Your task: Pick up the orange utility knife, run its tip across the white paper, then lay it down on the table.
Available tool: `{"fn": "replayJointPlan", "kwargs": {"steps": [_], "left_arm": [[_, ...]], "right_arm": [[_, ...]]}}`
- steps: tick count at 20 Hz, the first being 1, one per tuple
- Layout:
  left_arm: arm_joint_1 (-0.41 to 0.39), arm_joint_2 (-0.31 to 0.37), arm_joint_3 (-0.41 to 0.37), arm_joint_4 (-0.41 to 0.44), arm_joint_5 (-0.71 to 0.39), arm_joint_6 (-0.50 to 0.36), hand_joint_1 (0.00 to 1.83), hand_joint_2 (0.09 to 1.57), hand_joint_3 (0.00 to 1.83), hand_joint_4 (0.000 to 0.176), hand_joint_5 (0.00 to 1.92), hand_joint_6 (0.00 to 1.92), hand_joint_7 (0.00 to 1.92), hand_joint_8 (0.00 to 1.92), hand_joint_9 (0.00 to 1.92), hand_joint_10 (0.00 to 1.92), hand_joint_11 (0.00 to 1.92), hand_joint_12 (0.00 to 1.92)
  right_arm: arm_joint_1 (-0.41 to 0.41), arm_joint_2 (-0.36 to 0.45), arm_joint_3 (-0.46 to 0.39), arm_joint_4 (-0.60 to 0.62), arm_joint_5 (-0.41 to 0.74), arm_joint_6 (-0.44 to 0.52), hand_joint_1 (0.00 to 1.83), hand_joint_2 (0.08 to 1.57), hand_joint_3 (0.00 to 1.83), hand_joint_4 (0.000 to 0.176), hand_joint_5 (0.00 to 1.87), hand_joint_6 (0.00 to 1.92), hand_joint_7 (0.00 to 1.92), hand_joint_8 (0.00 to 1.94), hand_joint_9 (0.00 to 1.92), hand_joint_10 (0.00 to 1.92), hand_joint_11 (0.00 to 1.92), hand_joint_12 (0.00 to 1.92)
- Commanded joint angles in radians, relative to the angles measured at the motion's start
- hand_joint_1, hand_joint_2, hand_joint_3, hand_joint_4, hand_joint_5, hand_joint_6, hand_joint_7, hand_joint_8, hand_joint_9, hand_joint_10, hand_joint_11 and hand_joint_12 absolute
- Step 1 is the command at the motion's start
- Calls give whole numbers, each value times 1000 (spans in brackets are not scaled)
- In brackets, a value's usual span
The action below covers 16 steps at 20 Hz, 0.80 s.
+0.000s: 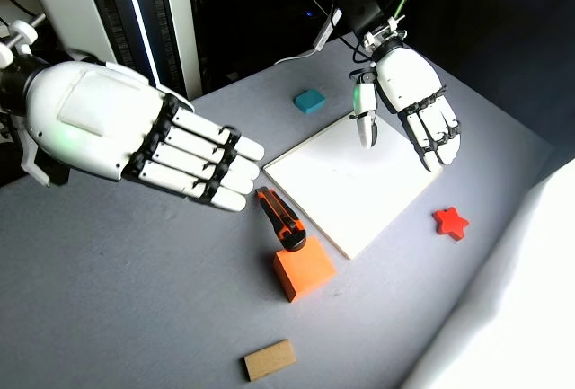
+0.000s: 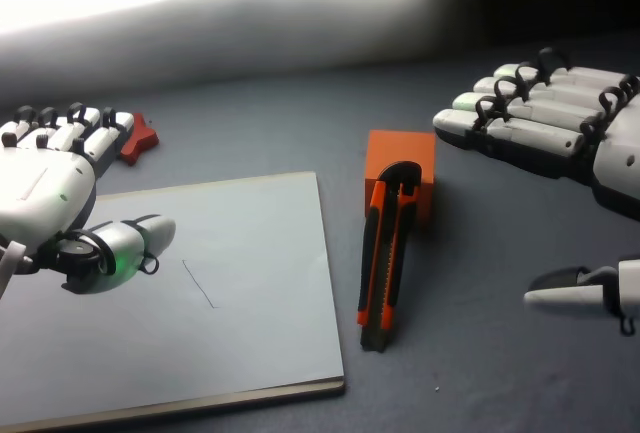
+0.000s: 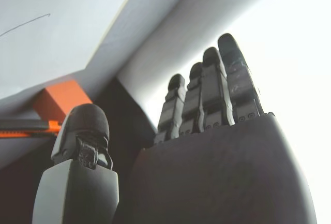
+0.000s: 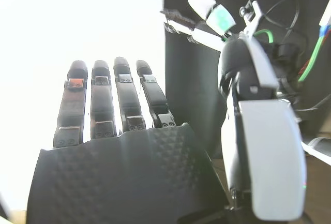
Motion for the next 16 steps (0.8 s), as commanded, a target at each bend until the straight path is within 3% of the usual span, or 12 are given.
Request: {"fn": "replayJointPlan", "kwargs": {"steps": [1, 3, 5, 11, 14, 15, 16], "left_arm": [[-12, 10, -2, 30, -89, 14, 151, 1295, 0, 40, 11, 3, 9, 2, 107, 4, 0, 497], [-18, 10, -8, 6, -67, 24, 130, 1296, 0, 45, 5, 2, 10, 1, 113, 4, 0, 561], [-18, 10, -15, -21, -55, 32, 145, 1292, 0, 44, 23, 6, 17, 2, 123, 6, 0, 648], [-9, 9, -21, -37, -29, 8, 152, 1300, 1, 15, 62, 9, 58, 7, 157, 11, 0, 740], [-3, 7, -21, -28, -36, -12, 143, 1304, 2, 13, 48, 1, 65, 1, 147, 2, 0, 738], [-3, 6, -22, -26, -36, -12, 145, 1302, 0, 12, 57, 4, 72, 3, 157, 5, 0, 758], [0, 4, -25, -26, -36, -12, 175, 1299, 0, 5, 80, 10, 101, 9, 181, 12, 0, 773]], "right_arm": [[12, -3, 11, -27, 117, 25, 924, 1083, 0, 0, 0, 0, 0, 0, 0, 0, 0, 0], [20, -34, 53, -128, 115, 76, 1136, 1074, 0, 0, 0, 0, 0, 0, 0, 0, 0, 0], [57, -74, 96, -208, 65, 128, 1194, 1079, 0, 0, 0, 0, 0, 0, 0, 0, 0, 0], [191, -200, 198, -525, -101, 405, 1232, 1051, 0, 0, 0, 0, 0, 0, 0, 0, 0, 0], [204, -264, 257, -631, -102, 466, 1202, 1060, 0, 0, 0, 0, 0, 0, 0, 0, 0, 0], [207, -281, 273, -701, -102, 522, 1215, 1047, 0, 0, 0, 0, 0, 0, 0, 0, 0, 0], [219, -310, 309, -904, -63, 675, 1233, 1027, 0, 0, 0, 0, 0, 0, 0, 0, 0, 0]]}}
